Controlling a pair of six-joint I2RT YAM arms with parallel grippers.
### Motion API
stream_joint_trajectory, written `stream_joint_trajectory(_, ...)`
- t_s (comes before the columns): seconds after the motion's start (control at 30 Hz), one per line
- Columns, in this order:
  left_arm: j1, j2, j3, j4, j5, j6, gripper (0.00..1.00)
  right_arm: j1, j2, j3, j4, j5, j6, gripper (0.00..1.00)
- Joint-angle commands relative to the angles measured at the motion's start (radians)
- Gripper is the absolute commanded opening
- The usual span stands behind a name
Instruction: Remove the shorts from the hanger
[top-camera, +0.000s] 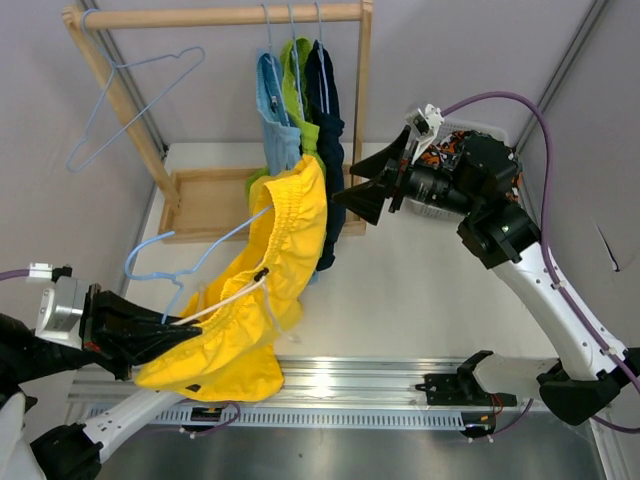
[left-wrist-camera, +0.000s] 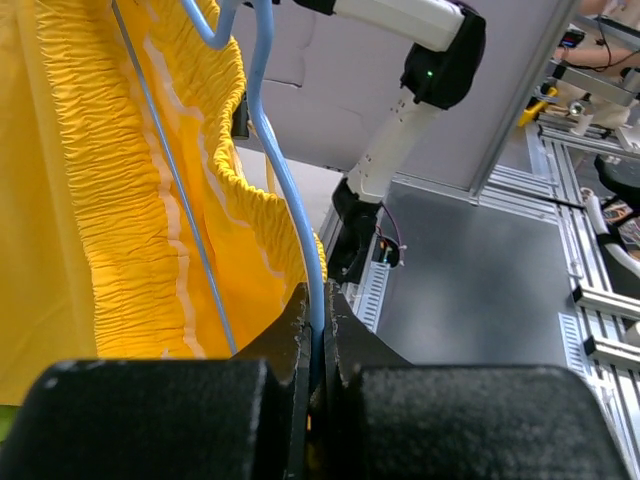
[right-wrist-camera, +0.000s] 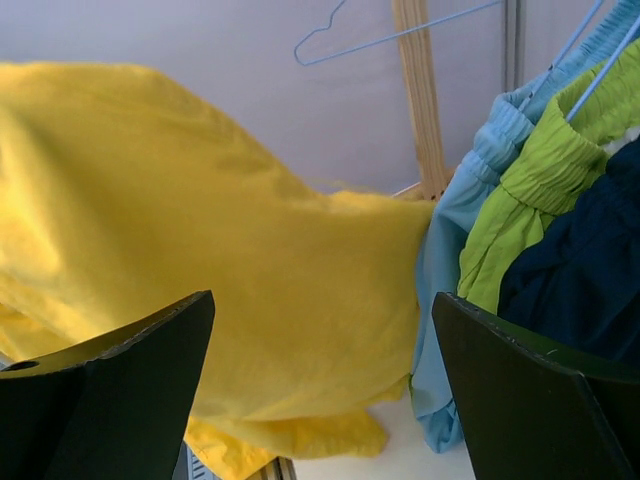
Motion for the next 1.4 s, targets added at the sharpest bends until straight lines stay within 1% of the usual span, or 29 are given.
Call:
stream_joint_trajectory(0.0,-0.014,0.01,-0.007,0.121,0.067,-0.009,0.0,0.026,0.001,0.051,0.045,0.004,-0.003,1.0)
stream_joint_trajectory(0.27,-0.014,0.024,-0.082,0.128,0.053,0.009,0.0,0.09,0.028,0.02,0.091,0.026,0.01,0.99)
stream_joint_trajectory(0.4,-0.014,0.051,-0.062,0.126,0.045,0.051,0.0,0.106,0.018,-0.035,0.157,-0.016,0.046,0.99)
stream_joint_trajectory(0.43,-0.014,0.064,-0.009,0.112,0.035,0.063,0.0,0.107,0.015,-0.047,0.151,-0.028,0.043,1.0)
stream_joint_trajectory(0.5,-0.022,0.087,0.04,0.066,-0.04,0.101,0.0,0.112,-0.011,-0.066,0.129,-0.037,0.036,1.0)
stream_joint_trajectory(0.53,-0.042,0.108,0.107,0.061,-0.072,0.107,0.0,0.112,-0.024,-0.077,0.12,-0.037,0.024,0.99)
stream_joint_trajectory(0.57,-0.051,0.122,0.128,0.053,-0.109,0.111,0.0,0.112,-0.039,-0.101,0.111,-0.034,0.014,0.99)
stream_joint_trajectory(0.63,-0.066,0.16,0.189,0.044,-0.131,0.118,0.0,0.112,-0.088,-0.129,0.08,-0.011,-0.012,0.99)
stream_joint_trajectory(0.77,-0.096,0.211,0.255,0.029,-0.175,0.127,0.0,0.11,-0.148,-0.13,0.003,0.009,-0.059,0.99)
stream_joint_trajectory(0.93,-0.168,0.283,0.404,0.052,-0.11,0.106,0.0,0.109,-0.191,-0.11,-0.007,-0.031,-0.069,0.99)
stream_joint_trajectory(1.0,-0.191,0.295,0.422,0.053,-0.1,0.103,0.0,0.11,-0.192,-0.089,-0.006,-0.042,-0.076,0.99)
stream_joint_trajectory(1.07,-0.197,0.301,0.419,0.059,-0.087,0.092,0.0,0.11,-0.191,-0.078,0.0,-0.045,-0.081,0.99)
stream_joint_trajectory(1.2,-0.197,0.292,0.352,0.069,-0.051,0.077,0.0,0.11,-0.165,-0.048,-0.007,-0.034,-0.119,0.99)
stream_joint_trajectory(1.37,-0.197,0.268,0.291,0.056,-0.068,0.071,0.0,0.112,-0.143,-0.011,-0.014,0.013,-0.159,0.99)
